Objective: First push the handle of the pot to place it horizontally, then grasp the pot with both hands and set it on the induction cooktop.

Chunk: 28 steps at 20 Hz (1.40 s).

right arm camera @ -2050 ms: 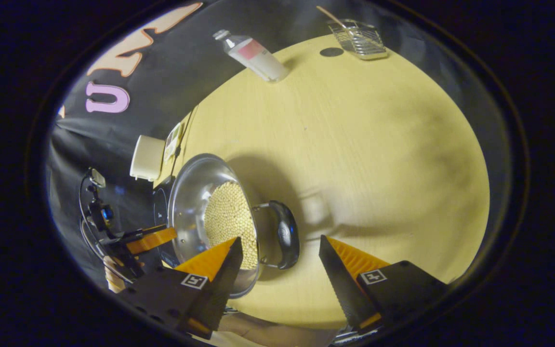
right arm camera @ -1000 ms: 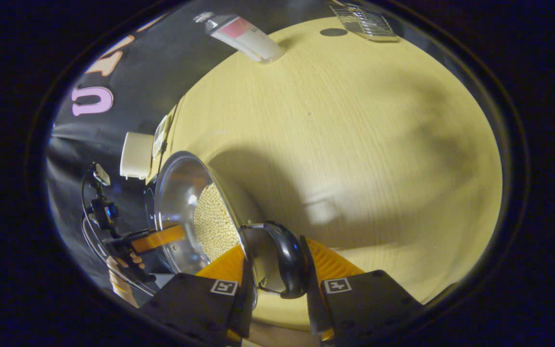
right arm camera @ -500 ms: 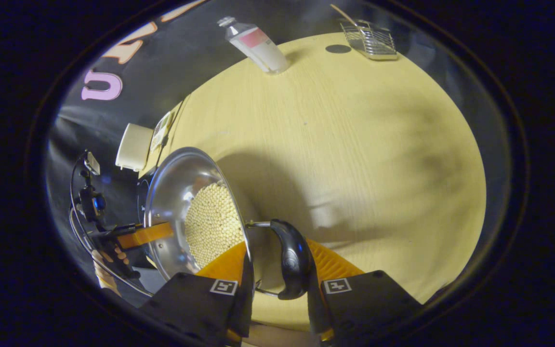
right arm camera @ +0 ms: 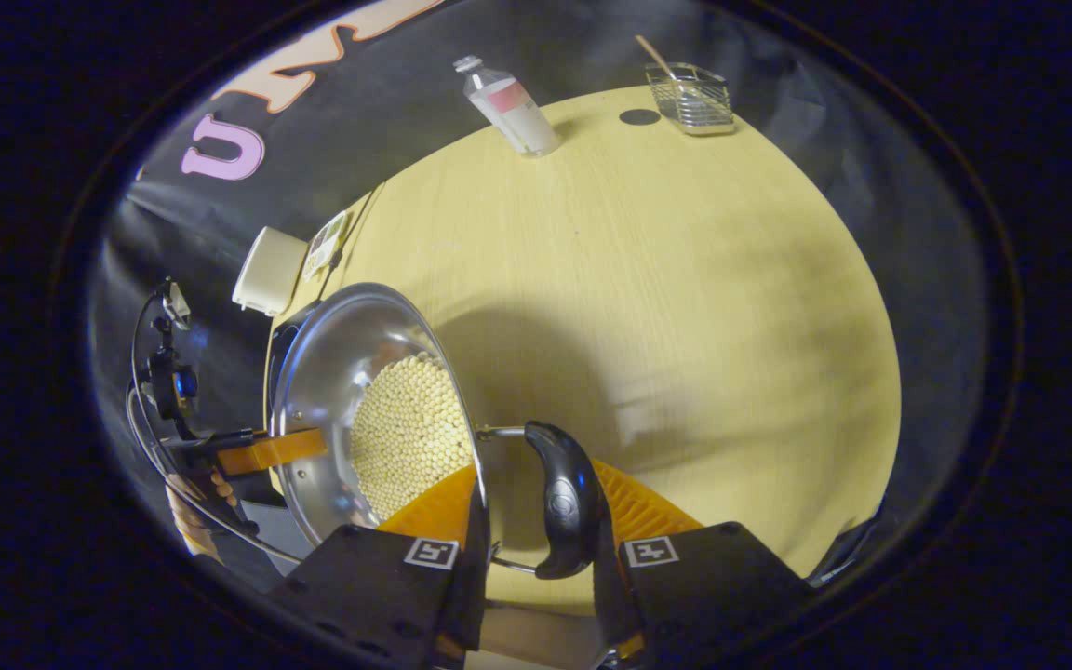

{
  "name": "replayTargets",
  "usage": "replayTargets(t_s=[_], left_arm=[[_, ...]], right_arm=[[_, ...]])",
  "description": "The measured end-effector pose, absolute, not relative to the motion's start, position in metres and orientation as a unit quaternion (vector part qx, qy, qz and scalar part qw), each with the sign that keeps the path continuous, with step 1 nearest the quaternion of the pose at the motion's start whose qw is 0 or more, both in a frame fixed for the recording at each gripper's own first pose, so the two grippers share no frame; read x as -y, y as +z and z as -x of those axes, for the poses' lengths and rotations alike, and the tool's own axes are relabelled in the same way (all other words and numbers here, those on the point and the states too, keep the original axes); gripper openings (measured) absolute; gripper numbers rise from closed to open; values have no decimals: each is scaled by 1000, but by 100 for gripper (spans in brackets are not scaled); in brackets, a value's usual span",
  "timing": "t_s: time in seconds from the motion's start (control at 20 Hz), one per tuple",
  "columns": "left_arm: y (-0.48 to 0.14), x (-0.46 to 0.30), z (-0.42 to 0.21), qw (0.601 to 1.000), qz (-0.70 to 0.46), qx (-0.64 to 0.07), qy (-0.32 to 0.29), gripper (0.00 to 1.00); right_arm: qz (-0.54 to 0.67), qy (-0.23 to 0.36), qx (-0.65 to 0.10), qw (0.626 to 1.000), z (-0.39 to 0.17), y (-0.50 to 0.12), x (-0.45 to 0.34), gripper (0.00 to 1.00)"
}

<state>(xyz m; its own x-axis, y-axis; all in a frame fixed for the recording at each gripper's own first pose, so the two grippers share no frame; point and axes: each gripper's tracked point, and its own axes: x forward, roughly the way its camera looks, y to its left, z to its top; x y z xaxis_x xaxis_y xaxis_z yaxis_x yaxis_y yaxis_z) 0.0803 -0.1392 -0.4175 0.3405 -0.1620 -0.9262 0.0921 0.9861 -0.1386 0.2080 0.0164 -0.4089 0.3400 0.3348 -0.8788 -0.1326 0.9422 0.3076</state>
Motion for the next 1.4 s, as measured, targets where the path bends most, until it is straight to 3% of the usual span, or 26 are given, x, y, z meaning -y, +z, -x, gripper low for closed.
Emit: replayTargets(t_s=[0.05,0.1,0.2,0.3,0.4,0.45,0.5,0.65,1.05,1.2,1.35,1.4], left_arm=[[-416,141,-75,818,29,-568,-82,66],[-414,144,-71,818,26,-568,-86,64],[-409,145,-64,817,17,-568,-97,64],[-404,145,-57,816,7,-567,-109,64],[-401,142,-52,815,-2,-566,-124,64],[-400,138,-49,813,-6,-567,-132,64],[-399,134,-46,811,-9,-567,-140,64],[-394,116,-42,809,-19,-564,-165,64],[-375,39,-55,804,-42,-555,-210,64],[-368,2,-63,808,-46,-548,-212,64],[-363,-36,-70,812,-44,-545,-205,64],[-362,-48,-72,813,-43,-544,-201,64]], right_arm=[[-93,139,-553,816,-203,-406,-13,50],[-94,135,-549,819,-197,-404,-10,46],[-98,123,-543,825,-183,-398,-4,50],[-105,110,-538,829,-169,-393,-2,46],[-111,97,-531,835,-153,-390,-4,50],[-114,89,-527,837,-146,-388,-6,46],[-117,82,-524,839,-136,-385,-7,50],[-124,60,-513,847,-115,-378,-24,50],[-144,17,-487,861,-79,-367,-105,50],[-145,15,-480,865,-74,-365,-142,46],[-142,24,-481,865,-77,-365,-181,50],[-139,28,-483,864,-76,-365,-195,46]])
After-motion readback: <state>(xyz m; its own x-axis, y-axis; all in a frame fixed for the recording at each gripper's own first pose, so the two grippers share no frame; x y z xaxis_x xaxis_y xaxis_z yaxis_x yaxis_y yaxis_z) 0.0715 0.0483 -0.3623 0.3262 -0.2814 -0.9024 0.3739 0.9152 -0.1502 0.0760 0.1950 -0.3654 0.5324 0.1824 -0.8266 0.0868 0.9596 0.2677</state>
